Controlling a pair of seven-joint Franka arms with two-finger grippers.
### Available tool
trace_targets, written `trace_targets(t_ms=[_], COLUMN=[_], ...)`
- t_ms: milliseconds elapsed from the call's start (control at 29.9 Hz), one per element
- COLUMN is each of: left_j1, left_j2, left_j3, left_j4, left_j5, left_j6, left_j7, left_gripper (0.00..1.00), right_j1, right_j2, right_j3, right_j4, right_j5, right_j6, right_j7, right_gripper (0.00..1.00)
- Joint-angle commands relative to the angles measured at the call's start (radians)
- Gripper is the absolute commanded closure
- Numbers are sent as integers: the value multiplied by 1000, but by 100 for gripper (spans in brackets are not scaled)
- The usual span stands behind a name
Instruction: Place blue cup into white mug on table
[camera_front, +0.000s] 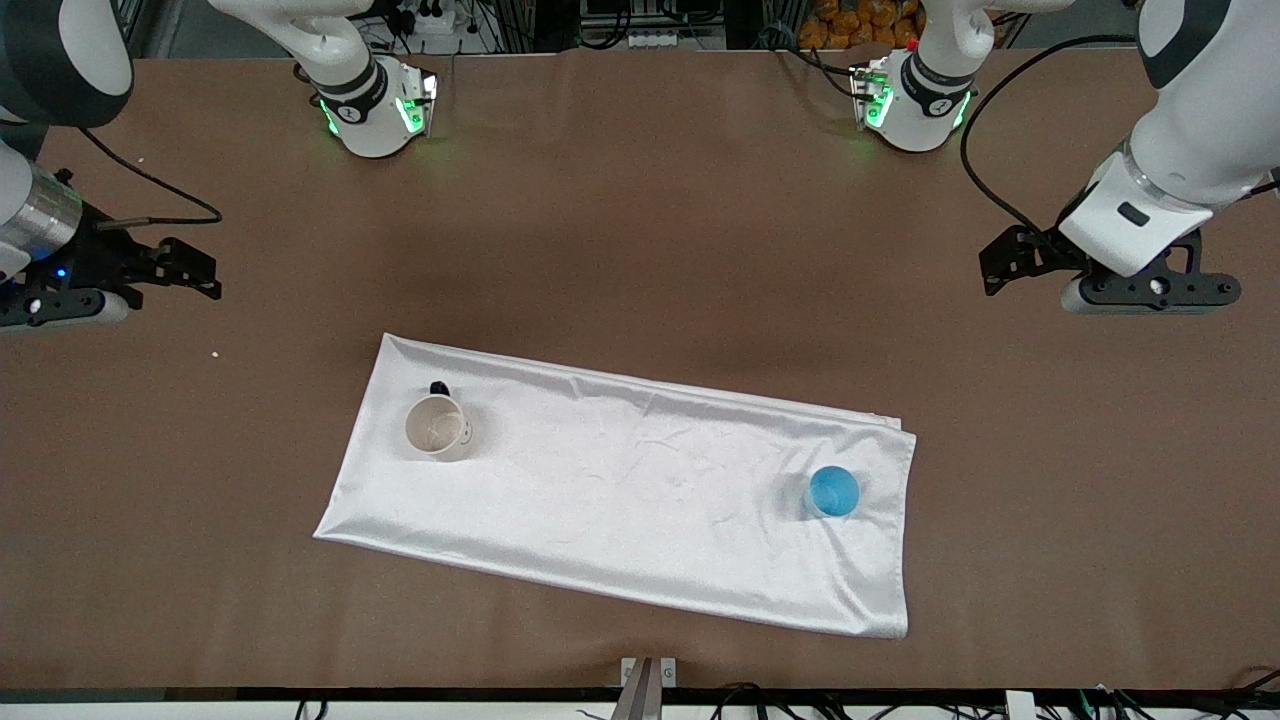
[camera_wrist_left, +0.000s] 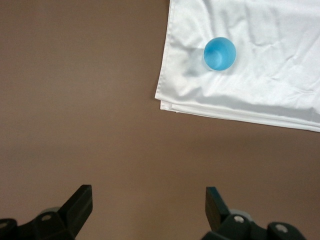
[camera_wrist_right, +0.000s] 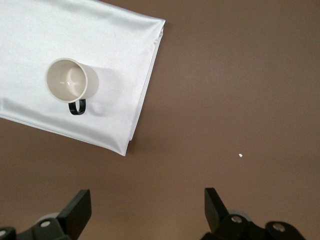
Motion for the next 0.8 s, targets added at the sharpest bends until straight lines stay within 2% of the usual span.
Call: trace_targets(t_ms=[0,200,434,635,768], left_j1=[-9,-25,-68,-82,-98], left_j2=[32,83,184,242,295], left_j3=[0,-9,-9,-11,-9], left_j4=[30,65,134,143,168], left_j5=[13,14,17,17,17], left_j6=[-2,13,39,105,139], left_j7=[4,4,3,14,18], left_gripper=[0,0,0,0,0], right_j1=[22,22,31,98,159], right_j2=[-9,-9,-1,2,49], right_j3=[-3,-3,-1,-1,-1], right_j4=[-41,-89,-218,-380,-407], right_j5=[13,28,80,97,100], right_j6=[36,96,206,409,467], right_j7=[4,4,-8,-10,19], right_gripper=[0,0,0,0,0])
